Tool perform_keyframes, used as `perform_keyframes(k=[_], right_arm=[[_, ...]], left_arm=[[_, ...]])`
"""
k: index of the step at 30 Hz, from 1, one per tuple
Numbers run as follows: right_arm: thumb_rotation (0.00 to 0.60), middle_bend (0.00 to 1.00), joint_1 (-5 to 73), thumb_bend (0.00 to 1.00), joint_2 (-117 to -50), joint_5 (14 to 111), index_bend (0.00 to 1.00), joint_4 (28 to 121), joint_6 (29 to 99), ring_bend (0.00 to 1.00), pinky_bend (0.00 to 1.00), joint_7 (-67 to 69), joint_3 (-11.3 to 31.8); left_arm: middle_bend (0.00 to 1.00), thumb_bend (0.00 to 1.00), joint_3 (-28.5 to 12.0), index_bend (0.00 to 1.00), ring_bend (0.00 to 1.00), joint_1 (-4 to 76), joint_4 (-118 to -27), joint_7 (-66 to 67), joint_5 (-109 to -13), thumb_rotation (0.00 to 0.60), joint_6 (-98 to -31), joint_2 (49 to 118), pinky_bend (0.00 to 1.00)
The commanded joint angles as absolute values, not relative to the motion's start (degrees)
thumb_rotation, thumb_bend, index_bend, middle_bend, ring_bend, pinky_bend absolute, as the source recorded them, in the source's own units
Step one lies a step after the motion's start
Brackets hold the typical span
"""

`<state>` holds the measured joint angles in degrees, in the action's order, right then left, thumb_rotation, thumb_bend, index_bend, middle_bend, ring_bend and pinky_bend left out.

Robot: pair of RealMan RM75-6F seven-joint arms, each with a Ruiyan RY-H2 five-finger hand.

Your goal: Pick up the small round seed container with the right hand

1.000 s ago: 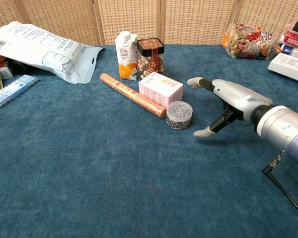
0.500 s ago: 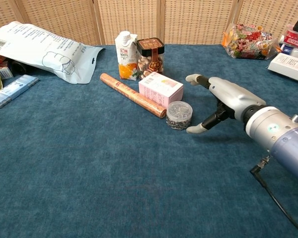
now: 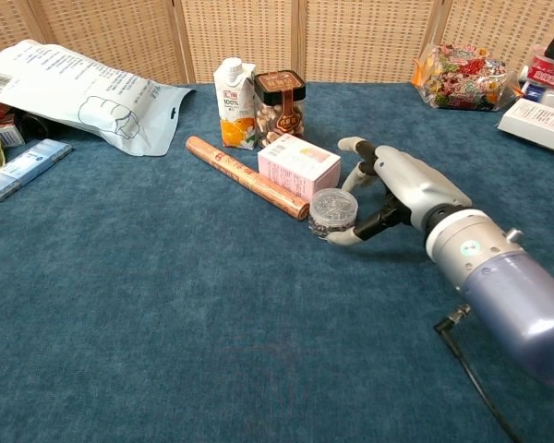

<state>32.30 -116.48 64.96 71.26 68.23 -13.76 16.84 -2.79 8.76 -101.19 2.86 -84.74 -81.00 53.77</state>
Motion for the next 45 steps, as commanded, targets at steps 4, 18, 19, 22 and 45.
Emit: perform_keyframes(k=[4, 18, 19, 22, 45], right_arm=[[0.600, 0.43, 32.6, 0.00, -120.7, 65.0, 0.04, 67.8, 70.2, 0.33, 0.00, -12.5, 18.1], [0.600, 0.60, 31.0, 0.00, -121.4, 68.4, 0.26, 66.4, 73.4, 0.51, 0.24, -10.9, 16.8], [0.600, 0.61, 30.7, 0.00, -121.1, 68.9, 0.28, 66.9, 74.0, 0.52, 0.26, -10.8, 16.8], [0.600, 0.62, 30.0, 0.00, -119.8, 70.0, 0.29, 68.9, 75.5, 0.53, 0.27, -10.5, 16.8], [0.600, 0.62, 31.4, 0.00, -101.9, 76.9, 0.30, 109.5, 83.6, 0.54, 0.27, -30.2, 26.8]], left_arm=[[0.00, 0.00, -2.7, 0.00, 0.00, 8.8, -101.3, 2.9, -84.8, 0.600, -81.0, 53.8, 0.00], [0.00, 0.00, -2.8, 0.00, 0.00, 8.7, -100.9, 1.9, -84.8, 0.600, -81.0, 53.5, 0.00], [0.00, 0.00, -2.8, 0.00, 0.00, 8.7, -100.9, 2.0, -84.8, 0.600, -81.0, 53.5, 0.00], [0.00, 0.00, -2.7, 0.00, 0.00, 8.8, -101.1, 2.0, -85.0, 0.600, -80.9, 53.5, 0.00], [0.00, 0.00, -2.2, 0.00, 0.00, 8.9, -101.9, 1.5, -86.3, 0.600, -80.7, 53.3, 0.00]])
